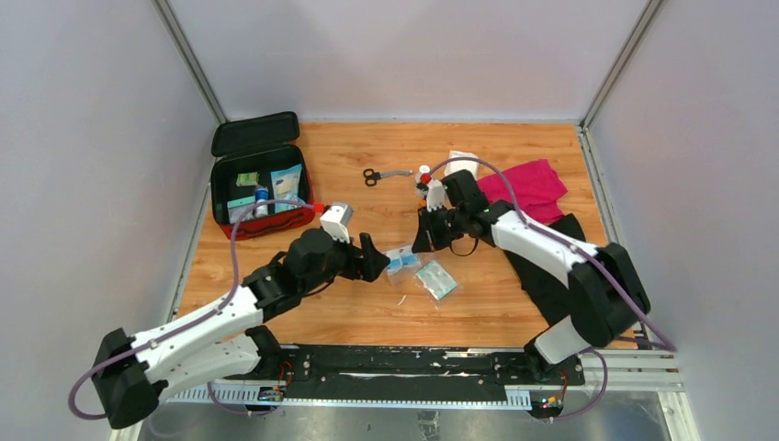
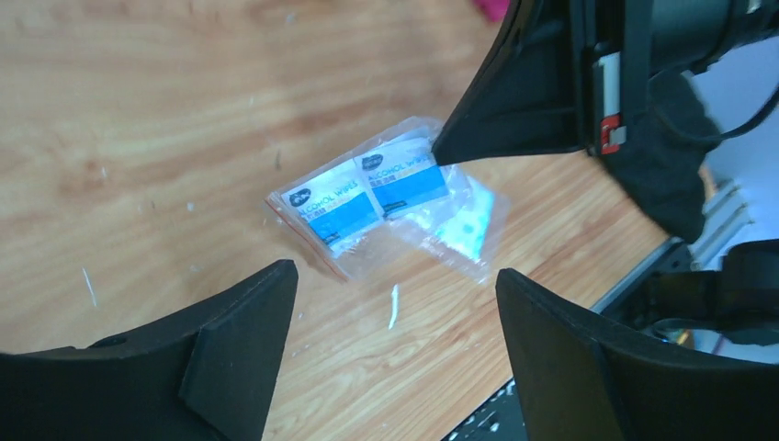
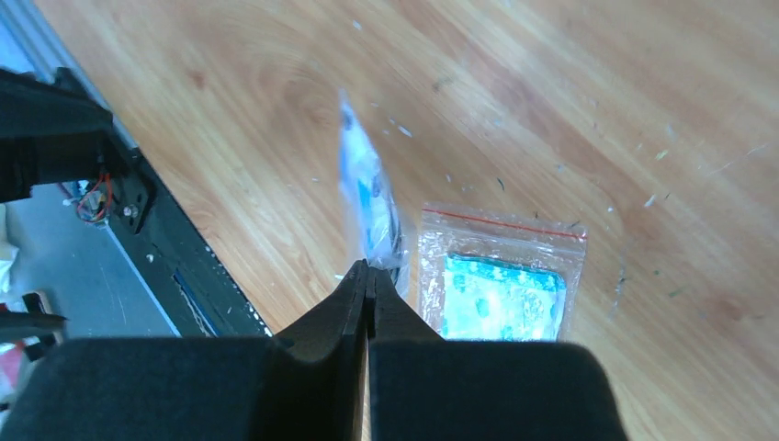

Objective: Organize the medicine kit

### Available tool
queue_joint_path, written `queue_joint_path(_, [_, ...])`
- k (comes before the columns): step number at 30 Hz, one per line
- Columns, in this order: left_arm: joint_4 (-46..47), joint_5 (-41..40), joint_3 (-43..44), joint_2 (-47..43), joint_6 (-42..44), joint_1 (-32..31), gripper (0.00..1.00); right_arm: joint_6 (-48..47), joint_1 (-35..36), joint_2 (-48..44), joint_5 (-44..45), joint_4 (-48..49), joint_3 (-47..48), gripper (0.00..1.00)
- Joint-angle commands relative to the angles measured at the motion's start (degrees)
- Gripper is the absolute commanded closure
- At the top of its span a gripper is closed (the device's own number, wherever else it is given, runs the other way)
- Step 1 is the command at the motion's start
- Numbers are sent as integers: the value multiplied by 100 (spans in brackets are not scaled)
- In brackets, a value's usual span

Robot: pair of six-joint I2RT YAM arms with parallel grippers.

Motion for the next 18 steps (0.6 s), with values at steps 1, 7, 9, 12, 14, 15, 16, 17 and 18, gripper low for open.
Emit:
queue_joint_path(1, [-573,46,572,-548,869,-51,14,-777,61,-855,-144,268,-162,100])
queue_joint_path(7, [-1234,649,1491,-693,2178,-51,13,-1658,81,-1984,-609,-2,71,100])
queue_joint_path(9, [-1402,821,1739,-705,2468,-51,14,-1851,87,-2234,-831,-125,211,100])
queue_joint_path(12, [-1670,1030,2081,-714,2942,-51,13,-2020,87,-2522,-1219,-337,426,100])
queue_joint_path(14, [-1849,1138,2335,-679,3246,-51,13,-2165,88,-2590,-1511,-627,701,100])
queue_joint_path(15, [-1907,1156,2402,-659,3333,-51,13,-2230,89,-2602,-1679,-765,784,100])
queue_joint_path(16, [-1932,1222,2501,-625,3394,-51,13,-2291,91,-2604,-1854,-860,916,100])
queue_joint_path(17, [-1951,1254,2566,-573,3429,-49,13,-2306,91,-2604,-2006,-930,992,100])
queue_joint_path(18, [-1967,1340,2633,-495,3443,-51,13,-2311,93,-2604,-2167,-958,1043,100])
